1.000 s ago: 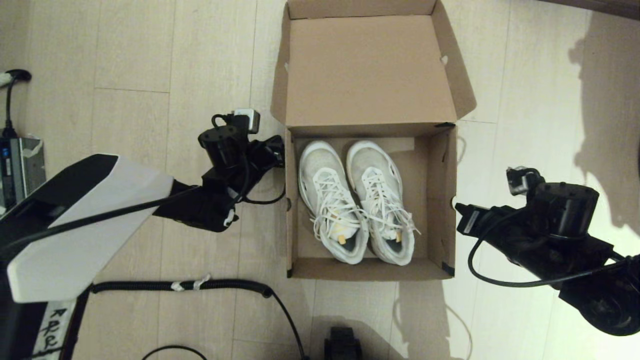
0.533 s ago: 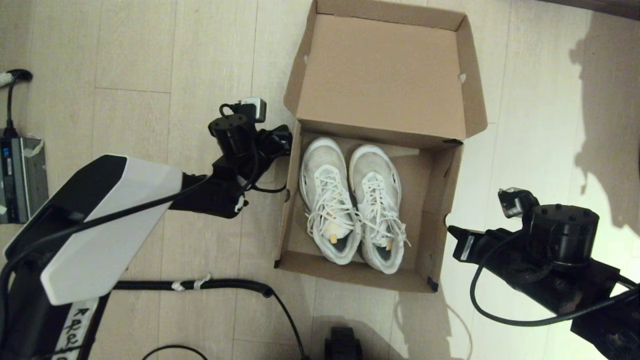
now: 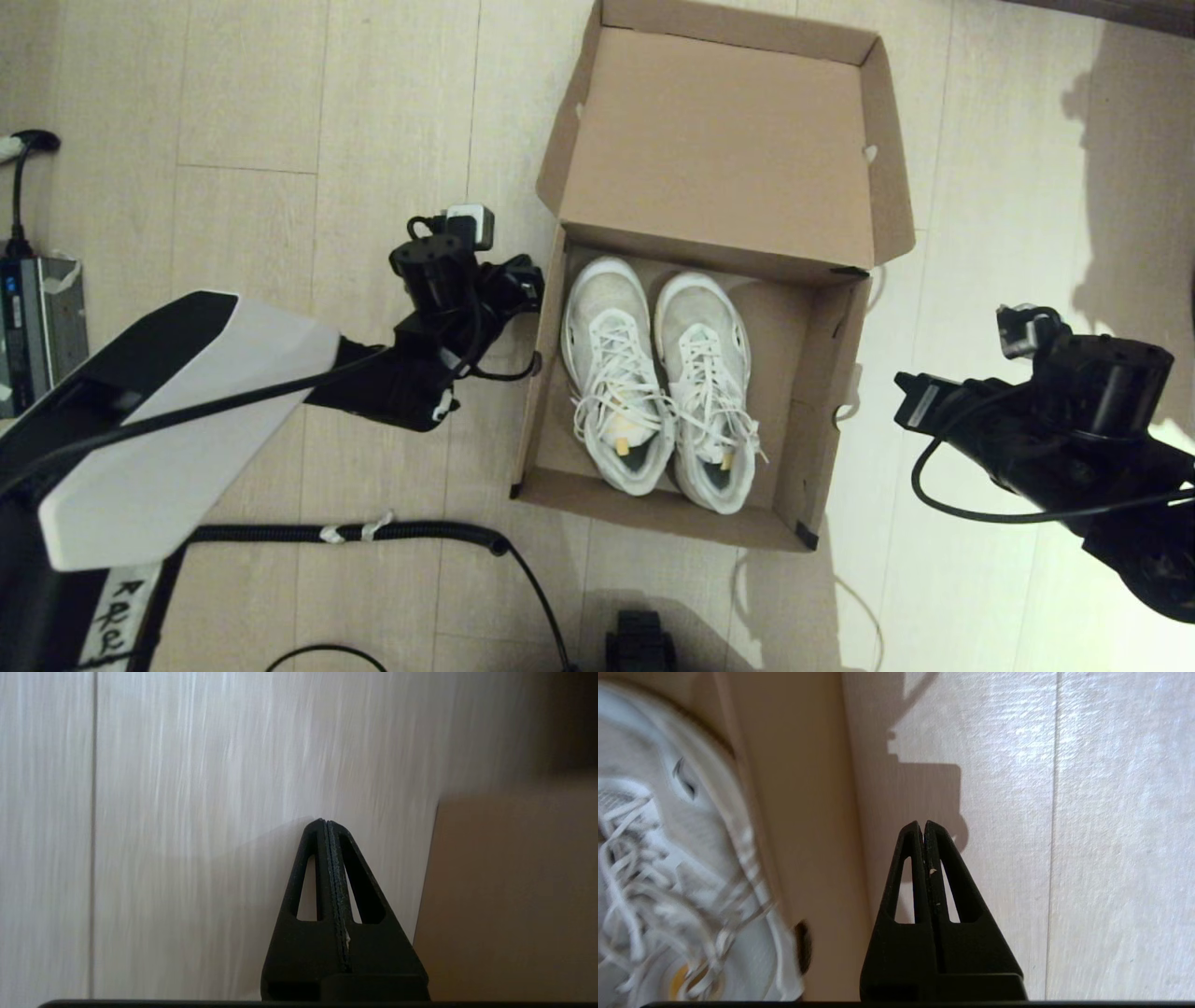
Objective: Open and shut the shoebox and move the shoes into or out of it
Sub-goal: Put the shoes out of the shoe box
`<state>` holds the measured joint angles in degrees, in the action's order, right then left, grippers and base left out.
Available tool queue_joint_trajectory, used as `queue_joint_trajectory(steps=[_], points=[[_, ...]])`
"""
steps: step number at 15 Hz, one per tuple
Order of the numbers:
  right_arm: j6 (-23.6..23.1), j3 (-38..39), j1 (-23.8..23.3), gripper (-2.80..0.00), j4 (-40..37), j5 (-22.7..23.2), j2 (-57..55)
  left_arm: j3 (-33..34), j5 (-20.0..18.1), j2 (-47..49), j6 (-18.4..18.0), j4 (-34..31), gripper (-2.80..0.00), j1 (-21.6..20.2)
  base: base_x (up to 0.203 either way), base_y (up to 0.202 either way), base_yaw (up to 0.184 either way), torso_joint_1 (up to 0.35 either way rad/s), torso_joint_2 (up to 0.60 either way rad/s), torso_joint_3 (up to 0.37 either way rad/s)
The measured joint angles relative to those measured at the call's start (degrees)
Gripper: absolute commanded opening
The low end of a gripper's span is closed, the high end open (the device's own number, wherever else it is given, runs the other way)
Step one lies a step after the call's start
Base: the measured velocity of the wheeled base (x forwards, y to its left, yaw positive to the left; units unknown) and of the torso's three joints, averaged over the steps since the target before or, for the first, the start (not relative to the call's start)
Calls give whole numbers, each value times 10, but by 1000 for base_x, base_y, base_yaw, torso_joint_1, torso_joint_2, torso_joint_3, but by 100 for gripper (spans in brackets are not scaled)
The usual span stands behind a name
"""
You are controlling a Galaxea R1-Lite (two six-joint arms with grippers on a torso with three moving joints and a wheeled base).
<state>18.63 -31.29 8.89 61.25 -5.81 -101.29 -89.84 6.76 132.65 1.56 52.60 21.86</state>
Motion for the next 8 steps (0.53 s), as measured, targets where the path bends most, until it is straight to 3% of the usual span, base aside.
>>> queue_joint_trajectory(steps=[8], points=[[6,-81,-15,-280,19,1,-58,178,16,-76,-1,81,-280,28,0,0,0,0,0,0]])
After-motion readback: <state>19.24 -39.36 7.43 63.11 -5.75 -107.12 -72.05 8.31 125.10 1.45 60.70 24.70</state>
